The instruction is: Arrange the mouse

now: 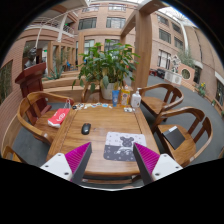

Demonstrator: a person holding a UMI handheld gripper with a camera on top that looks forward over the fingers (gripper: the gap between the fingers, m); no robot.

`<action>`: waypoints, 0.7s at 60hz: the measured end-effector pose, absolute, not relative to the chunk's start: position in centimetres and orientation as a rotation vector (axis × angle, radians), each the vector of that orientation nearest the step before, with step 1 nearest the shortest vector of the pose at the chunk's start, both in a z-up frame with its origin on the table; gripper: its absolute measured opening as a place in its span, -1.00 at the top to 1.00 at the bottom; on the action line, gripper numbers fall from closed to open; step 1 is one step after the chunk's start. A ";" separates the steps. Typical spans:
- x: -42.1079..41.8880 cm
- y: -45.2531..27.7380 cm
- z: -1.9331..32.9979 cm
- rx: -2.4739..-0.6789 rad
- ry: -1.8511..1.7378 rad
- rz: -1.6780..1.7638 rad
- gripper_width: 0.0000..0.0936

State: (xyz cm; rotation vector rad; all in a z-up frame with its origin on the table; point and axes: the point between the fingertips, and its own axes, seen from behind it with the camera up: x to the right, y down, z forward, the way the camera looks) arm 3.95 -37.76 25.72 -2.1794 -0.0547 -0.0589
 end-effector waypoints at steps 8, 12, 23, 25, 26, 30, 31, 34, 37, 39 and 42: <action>3.8 -36.1 20.8 -2.236 -0.038 -0.054 -0.81; 3.2 -34.9 18.1 -2.266 -0.033 -0.050 -0.82; -0.4 -31.2 11.2 -2.326 -0.035 -0.023 -0.83; -1.5 -30.2 10.0 -2.332 -0.042 -0.007 -0.83; -2.1 -29.7 9.4 -2.335 -0.047 0.000 -0.83; -4.4 -27.3 7.7 -2.326 -0.070 0.025 -0.83; -5.0 -26.6 7.3 -2.320 -0.075 0.030 -0.83; -6.8 -24.6 6.2 -2.307 -0.102 0.036 -0.83; -8.3 -22.4 5.2 -2.292 -0.126 0.039 -0.83; -9.3 -21.0 4.6 -2.282 -0.142 0.040 -0.83; -10.4 -18.7 3.7 -2.273 -0.152 0.038 -0.83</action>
